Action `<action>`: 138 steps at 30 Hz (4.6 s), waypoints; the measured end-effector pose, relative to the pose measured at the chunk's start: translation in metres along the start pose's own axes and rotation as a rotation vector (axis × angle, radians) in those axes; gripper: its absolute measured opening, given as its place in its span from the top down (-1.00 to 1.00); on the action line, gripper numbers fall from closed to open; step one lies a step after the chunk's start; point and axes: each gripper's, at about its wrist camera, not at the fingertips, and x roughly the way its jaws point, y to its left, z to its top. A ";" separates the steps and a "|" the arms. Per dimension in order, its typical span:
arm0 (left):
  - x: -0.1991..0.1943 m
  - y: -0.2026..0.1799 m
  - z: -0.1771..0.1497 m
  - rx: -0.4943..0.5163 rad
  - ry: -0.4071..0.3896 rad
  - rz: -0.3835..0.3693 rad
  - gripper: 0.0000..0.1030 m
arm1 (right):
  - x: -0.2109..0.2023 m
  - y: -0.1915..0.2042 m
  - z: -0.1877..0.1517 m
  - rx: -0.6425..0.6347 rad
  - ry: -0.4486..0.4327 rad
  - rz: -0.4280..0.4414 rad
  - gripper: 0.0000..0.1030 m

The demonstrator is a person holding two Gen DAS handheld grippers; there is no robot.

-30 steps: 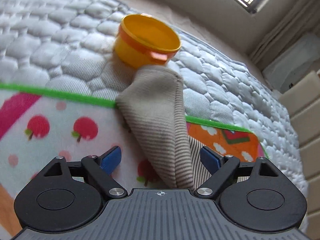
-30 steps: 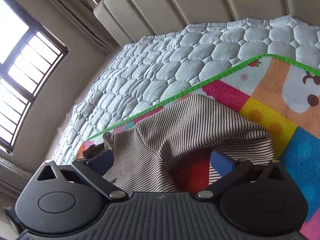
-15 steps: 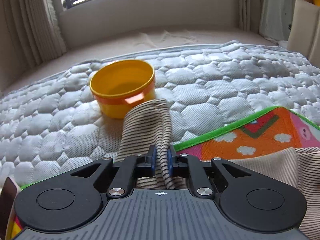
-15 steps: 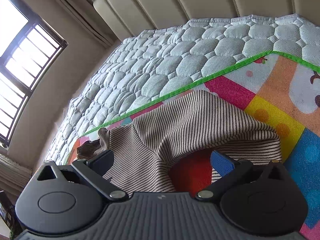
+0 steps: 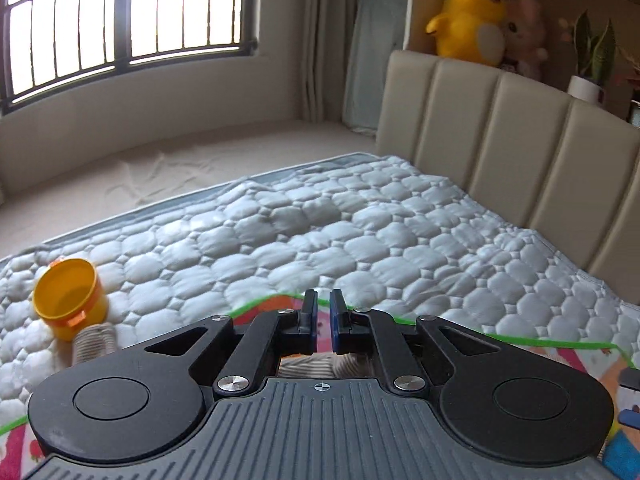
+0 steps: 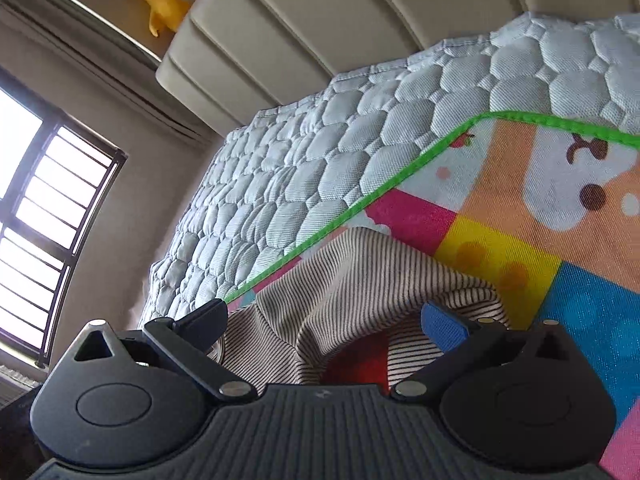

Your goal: Fold clothes

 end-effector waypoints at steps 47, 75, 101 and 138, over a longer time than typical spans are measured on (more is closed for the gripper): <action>0.021 -0.038 -0.028 0.005 0.027 -0.144 0.62 | 0.013 0.017 -0.011 -0.108 0.007 -0.040 -1.00; 0.042 0.053 -0.127 0.028 0.073 -0.170 -0.80 | 0.125 0.126 -0.076 -0.756 -0.048 -0.161 -0.04; 0.062 0.093 -0.127 -0.039 0.245 0.017 -0.92 | 0.002 0.031 -0.029 -0.847 0.005 -0.364 -0.33; 0.054 0.092 -0.127 -0.152 0.287 -0.087 -0.98 | 0.050 0.161 -0.111 -0.909 -0.129 0.127 0.45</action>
